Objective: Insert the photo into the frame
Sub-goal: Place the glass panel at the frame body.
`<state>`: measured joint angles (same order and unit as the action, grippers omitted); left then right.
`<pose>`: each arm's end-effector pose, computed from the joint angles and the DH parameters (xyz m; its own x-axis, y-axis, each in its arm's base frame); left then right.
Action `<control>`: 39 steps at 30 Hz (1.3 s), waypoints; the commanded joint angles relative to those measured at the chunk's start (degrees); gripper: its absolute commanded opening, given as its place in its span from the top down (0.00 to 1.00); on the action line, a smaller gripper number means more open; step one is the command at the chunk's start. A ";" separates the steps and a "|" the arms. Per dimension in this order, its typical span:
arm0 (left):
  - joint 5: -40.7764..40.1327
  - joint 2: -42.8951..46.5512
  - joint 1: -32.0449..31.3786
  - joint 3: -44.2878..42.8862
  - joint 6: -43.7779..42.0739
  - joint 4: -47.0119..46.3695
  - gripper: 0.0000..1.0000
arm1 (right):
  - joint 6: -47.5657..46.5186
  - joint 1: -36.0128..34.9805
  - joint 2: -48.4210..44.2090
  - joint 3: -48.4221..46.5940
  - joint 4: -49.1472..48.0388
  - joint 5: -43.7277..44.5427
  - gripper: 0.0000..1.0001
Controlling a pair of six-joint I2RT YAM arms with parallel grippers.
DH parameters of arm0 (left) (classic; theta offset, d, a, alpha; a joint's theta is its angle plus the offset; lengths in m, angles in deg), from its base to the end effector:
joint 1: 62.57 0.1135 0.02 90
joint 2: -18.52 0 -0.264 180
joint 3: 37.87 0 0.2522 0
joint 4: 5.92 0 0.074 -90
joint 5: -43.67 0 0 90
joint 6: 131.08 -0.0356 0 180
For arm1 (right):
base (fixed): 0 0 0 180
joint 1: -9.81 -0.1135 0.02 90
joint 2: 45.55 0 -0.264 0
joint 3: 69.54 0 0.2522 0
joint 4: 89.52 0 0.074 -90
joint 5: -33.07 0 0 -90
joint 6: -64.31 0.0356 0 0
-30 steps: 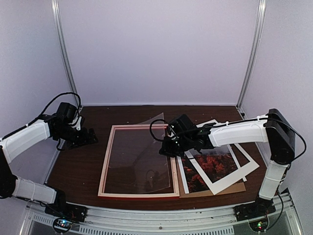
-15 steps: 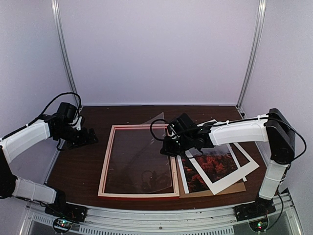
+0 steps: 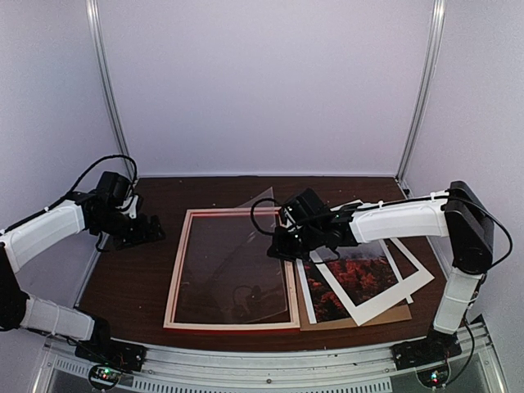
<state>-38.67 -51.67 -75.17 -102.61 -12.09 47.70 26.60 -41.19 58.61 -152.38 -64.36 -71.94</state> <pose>0.2310 -0.0565 0.2442 -0.8694 -0.2978 -0.3942 -0.1581 0.9236 -0.3491 0.2409 0.3121 0.1992 -0.9618 0.0265 -0.2726 -0.1668 0.7328 0.6596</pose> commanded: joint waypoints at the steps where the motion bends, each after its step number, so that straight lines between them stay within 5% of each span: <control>1: 0.17 -0.78 -1.05 1.33 -0.11 -3.21 0.02 | -2.23 0.30 0.23 -1.68 -3.46 -1.96 1.00; 39: -0.98 -2.14 -2.43 2.12 0.19 -4.06 0.02 | -2.39 0.29 0.76 -3.04 -7.70 -8.39 1.00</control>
<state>-38.97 -53.44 -77.23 -101.39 -12.04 46.28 23.76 -40.93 58.13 -155.26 -69.54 -78.87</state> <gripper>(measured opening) 0.976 0.007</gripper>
